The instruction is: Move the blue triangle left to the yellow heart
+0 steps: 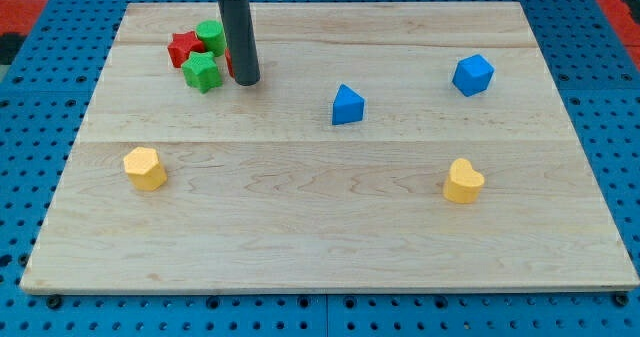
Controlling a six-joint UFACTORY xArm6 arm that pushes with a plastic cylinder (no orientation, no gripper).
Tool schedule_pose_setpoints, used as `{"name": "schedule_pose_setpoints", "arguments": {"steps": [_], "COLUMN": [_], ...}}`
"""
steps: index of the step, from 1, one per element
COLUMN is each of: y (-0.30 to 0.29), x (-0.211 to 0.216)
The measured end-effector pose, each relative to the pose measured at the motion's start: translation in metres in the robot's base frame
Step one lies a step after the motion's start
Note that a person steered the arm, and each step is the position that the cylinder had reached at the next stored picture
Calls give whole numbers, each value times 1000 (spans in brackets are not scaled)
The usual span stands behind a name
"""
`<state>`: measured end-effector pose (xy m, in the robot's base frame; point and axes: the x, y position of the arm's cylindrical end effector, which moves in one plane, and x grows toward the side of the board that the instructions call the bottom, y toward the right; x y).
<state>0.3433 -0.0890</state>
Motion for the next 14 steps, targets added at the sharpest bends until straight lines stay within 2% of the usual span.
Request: {"name": "schedule_pose_setpoints", "arguments": {"steps": [1,2,3,5,9,11,12,13,14], "y": [30,-6,-15,196,90,121,153,159,166], "x": [-6,-36,-43,4,22,90,84,75,108]}}
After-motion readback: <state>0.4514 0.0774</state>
